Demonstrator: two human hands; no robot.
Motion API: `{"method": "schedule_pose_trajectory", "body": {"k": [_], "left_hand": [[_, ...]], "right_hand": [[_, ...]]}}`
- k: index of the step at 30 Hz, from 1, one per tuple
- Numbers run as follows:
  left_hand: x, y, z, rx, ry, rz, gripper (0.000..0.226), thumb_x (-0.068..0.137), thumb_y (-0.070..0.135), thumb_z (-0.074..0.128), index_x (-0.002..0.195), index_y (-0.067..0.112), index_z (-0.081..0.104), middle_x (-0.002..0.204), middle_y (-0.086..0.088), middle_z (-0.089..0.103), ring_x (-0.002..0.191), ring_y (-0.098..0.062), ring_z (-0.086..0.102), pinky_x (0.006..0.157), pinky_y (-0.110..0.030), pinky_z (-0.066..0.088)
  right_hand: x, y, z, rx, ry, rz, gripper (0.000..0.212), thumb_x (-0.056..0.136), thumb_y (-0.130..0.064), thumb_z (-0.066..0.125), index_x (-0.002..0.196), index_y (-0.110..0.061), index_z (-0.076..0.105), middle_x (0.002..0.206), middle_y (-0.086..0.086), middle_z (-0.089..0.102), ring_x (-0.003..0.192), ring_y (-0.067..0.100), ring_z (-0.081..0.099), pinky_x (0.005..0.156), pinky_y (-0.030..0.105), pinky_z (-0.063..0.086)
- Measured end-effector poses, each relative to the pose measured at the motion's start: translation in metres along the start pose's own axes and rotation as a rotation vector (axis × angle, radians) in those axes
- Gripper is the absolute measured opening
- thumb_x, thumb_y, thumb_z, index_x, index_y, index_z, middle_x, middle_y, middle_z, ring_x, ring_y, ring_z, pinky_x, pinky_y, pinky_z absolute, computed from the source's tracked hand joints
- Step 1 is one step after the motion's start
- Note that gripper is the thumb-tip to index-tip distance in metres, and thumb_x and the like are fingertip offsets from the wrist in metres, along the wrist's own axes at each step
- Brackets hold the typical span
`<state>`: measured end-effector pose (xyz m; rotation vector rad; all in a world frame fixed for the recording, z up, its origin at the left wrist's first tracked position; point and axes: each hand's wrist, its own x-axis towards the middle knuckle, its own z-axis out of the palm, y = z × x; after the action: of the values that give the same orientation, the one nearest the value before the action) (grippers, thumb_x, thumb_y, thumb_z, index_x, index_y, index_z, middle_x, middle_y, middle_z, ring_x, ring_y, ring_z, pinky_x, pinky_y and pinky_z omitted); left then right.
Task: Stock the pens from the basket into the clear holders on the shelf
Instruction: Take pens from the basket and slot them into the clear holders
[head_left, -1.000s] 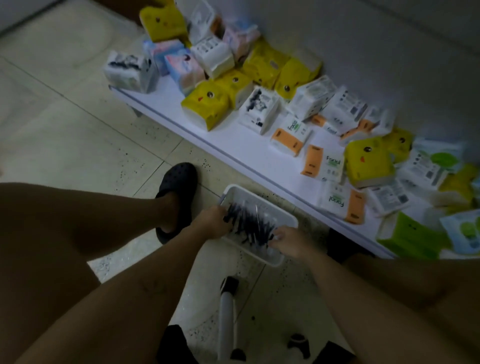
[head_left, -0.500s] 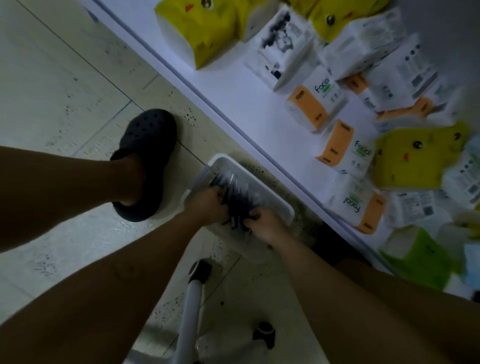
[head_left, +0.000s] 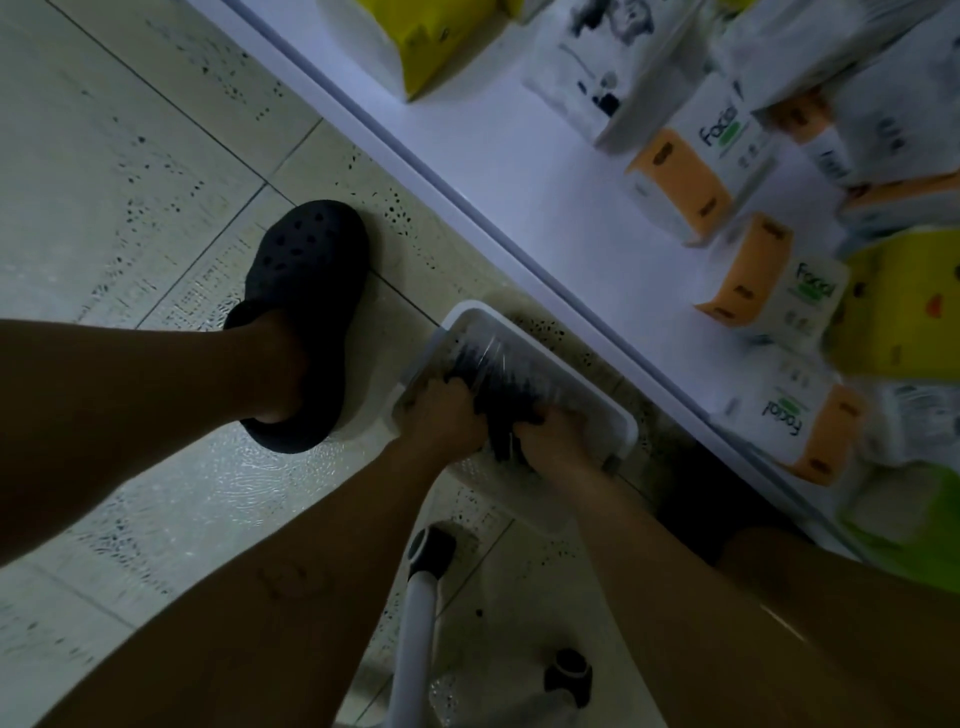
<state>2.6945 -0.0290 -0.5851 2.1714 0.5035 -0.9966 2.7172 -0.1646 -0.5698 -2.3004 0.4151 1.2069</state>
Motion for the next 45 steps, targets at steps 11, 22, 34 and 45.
{"method": "schedule_pose_trajectory", "body": {"k": [11,22,34,45], "left_hand": [[-0.02,0.01,-0.005,-0.131,0.179,-0.033,0.006,0.084,0.012,0.065,0.085,0.009,0.07,0.079,-0.005,0.07,0.067,-0.012,0.056,0.05,-0.014,0.034],[-0.032,0.027,-0.016,-0.617,-0.259,0.024,0.109,0.069,-0.01,0.073,0.149,0.034,0.013,0.136,-0.017,0.044,0.107,-0.039,0.058,0.068,-0.047,0.06],[-0.079,0.056,-0.04,-0.422,-0.009,0.195,0.043,0.096,0.018,0.053,0.137,0.024,0.042,0.112,-0.018,0.063,0.092,-0.028,0.063,0.078,-0.042,0.057],[-0.171,0.123,-0.097,-0.346,0.148,0.462,0.038,0.085,0.011,0.067,0.117,0.029,0.056,0.087,-0.009,0.07,0.072,-0.021,0.066,0.066,-0.033,0.059]], "right_hand": [[0.005,0.001,-0.004,-0.191,-0.142,0.019,0.024,0.099,-0.021,0.041,0.102,-0.007,0.06,0.094,0.013,0.059,0.085,0.025,0.053,0.076,0.031,0.042],[-0.015,0.009,-0.014,-0.122,0.044,-0.001,0.034,0.098,-0.015,0.047,0.065,-0.015,0.052,0.062,-0.002,0.048,0.058,0.013,0.045,0.05,0.024,0.032],[-0.079,0.001,-0.044,0.013,0.334,-0.209,0.011,0.089,-0.013,0.063,0.086,-0.015,0.073,0.089,-0.002,0.067,0.083,0.014,0.06,0.069,0.023,0.045],[-0.181,-0.011,-0.112,0.228,0.538,-0.489,0.063,0.085,-0.008,0.068,0.135,-0.037,0.043,0.077,-0.003,0.059,0.069,0.017,0.06,0.057,0.027,0.046]]}}
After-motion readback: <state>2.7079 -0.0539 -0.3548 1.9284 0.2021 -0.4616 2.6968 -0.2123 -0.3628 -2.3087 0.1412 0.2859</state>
